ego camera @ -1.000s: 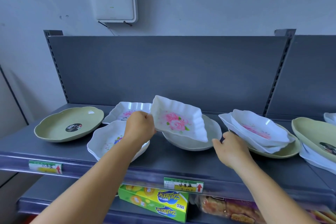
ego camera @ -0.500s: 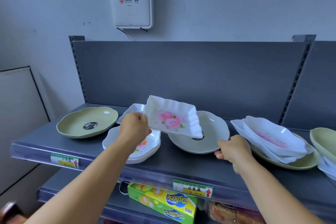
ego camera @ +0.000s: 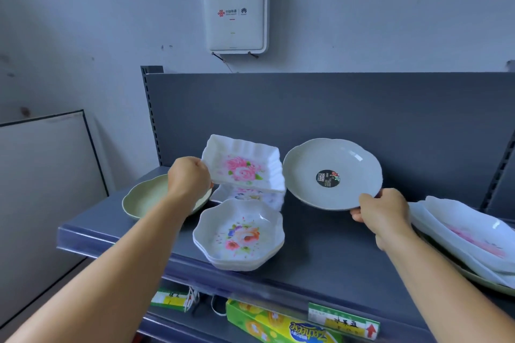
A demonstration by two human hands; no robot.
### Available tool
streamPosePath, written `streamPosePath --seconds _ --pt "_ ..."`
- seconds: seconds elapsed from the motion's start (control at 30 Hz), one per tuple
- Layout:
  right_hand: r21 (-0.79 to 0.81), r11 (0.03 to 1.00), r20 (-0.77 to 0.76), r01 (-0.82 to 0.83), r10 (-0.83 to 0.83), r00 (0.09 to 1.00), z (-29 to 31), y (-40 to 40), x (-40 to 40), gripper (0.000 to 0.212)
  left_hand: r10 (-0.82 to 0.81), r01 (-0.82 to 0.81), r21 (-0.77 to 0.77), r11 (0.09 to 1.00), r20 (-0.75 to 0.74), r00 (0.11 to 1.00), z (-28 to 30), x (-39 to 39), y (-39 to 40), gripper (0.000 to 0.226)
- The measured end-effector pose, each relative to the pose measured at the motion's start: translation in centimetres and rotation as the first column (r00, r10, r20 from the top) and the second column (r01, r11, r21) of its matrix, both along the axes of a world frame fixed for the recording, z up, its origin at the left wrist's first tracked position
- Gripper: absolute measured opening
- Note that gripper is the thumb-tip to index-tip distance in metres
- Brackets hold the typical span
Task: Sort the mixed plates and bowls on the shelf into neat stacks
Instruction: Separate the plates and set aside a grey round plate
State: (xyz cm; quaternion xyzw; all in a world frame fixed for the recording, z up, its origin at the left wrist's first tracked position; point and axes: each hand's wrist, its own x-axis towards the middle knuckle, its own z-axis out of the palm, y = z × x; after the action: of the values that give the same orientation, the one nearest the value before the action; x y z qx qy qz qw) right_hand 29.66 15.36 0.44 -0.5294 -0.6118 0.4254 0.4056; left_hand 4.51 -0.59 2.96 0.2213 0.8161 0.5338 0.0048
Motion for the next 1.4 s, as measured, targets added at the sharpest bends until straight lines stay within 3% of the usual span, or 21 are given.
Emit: streamPosePath --seconds 0.33,0.5,0.7,0.93,1.13,1.3,1.4 --pt "-0.152 0.986 -0.084 0.064 -0.077 0.993 0.3 0.5 -3.7 0.024 -0.058 0.025 -0.295 0.955 -0.104 0.993 -1.7 -4.4 3.9 0.039" --pt "-0.148 0.989 -0.069 0.029 -0.04 0.997 -0.3 0.8 -4.3 0.023 -0.118 0.029 -0.532 0.846 -0.134 0.984 -2.3 -4.0 5.1 0.033" --pt "-0.134 0.991 -0.032 0.017 -0.022 0.999 -0.9 0.8 -4.6 0.019 -0.218 0.056 -0.688 0.724 -0.151 0.964 -3.2 -3.7 6.5 0.031" --pt "-0.147 0.989 -0.016 0.013 -0.015 1.0 -1.6 1.1 -4.1 0.018 -0.318 0.17 -0.696 0.698 -0.088 0.944 -3.3 -2.9 8.1 0.036" --pt "-0.139 0.99 -0.007 0.031 -0.032 0.999 -1.6 1.5 -2.5 0.018 -0.486 0.355 -0.658 0.664 -0.018 0.874 -3.5 -0.1 9.4 0.042" --pt "-0.126 0.991 -0.013 0.043 -0.045 0.999 -1.1 1.8 -0.6 0.021 -0.611 0.444 -0.696 0.564 0.01 0.791 -2.9 2.5 10.6 0.01" --pt "-0.116 0.992 -0.021 0.048 -0.051 0.998 -0.7 1.7 0.3 0.021 -0.65 0.478 -0.67 0.568 -0.009 0.76 -2.1 4.0 11.0 0.017"
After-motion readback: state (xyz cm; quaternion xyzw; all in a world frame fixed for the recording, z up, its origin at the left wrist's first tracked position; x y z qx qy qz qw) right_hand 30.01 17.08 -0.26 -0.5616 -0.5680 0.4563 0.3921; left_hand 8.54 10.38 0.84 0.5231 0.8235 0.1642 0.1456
